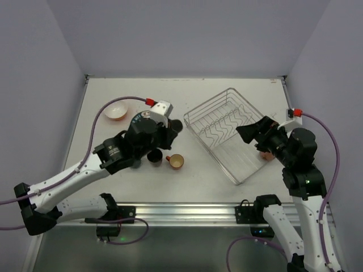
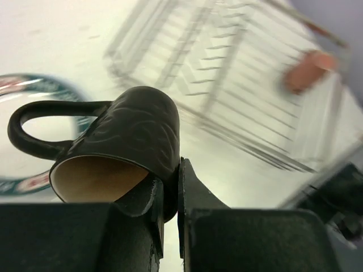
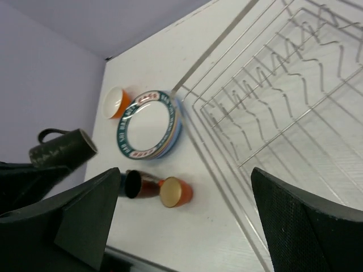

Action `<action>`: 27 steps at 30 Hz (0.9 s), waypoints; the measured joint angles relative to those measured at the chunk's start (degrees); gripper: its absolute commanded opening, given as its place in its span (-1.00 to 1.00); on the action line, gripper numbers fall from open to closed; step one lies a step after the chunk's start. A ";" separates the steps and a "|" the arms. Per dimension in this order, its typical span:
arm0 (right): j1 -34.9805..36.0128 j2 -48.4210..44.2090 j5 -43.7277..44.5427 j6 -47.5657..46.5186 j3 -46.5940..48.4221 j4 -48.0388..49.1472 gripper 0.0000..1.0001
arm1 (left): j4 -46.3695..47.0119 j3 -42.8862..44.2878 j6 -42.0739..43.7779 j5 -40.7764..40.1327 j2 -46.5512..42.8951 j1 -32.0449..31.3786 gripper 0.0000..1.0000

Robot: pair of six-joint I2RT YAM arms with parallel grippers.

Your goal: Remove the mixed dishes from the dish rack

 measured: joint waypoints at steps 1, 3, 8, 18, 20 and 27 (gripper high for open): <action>0.00 0.02 2.05 -1.09 0.00 -0.46 0.98 | -2.89 0.94 -0.50 -1.11 0.26 3.13 -1.00; 0.00 0.24 5.16 -2.91 0.00 -1.16 0.98 | -8.74 1.68 -1.57 -2.78 0.44 12.74 -1.00; 0.00 2.89 9.62 -7.04 0.22 -2.47 0.98 | -18.36 0.66 -0.02 -3.76 -0.11 38.21 -1.00; 0.00 0.94 10.62 -10.75 -0.72 -2.86 0.98 | -22.95 -4.28 4.28 1.95 8.37 53.31 -1.00; 0.00 -0.07 10.38 -11.19 -0.96 -2.73 0.98 | -23.45 -5.14 4.48 3.26 9.40 53.37 -1.00; 0.37 -0.48 8.00 -12.44 -1.03 -2.27 0.98 | -23.85 -7.06 5.22 9.88 14.62 53.35 -1.00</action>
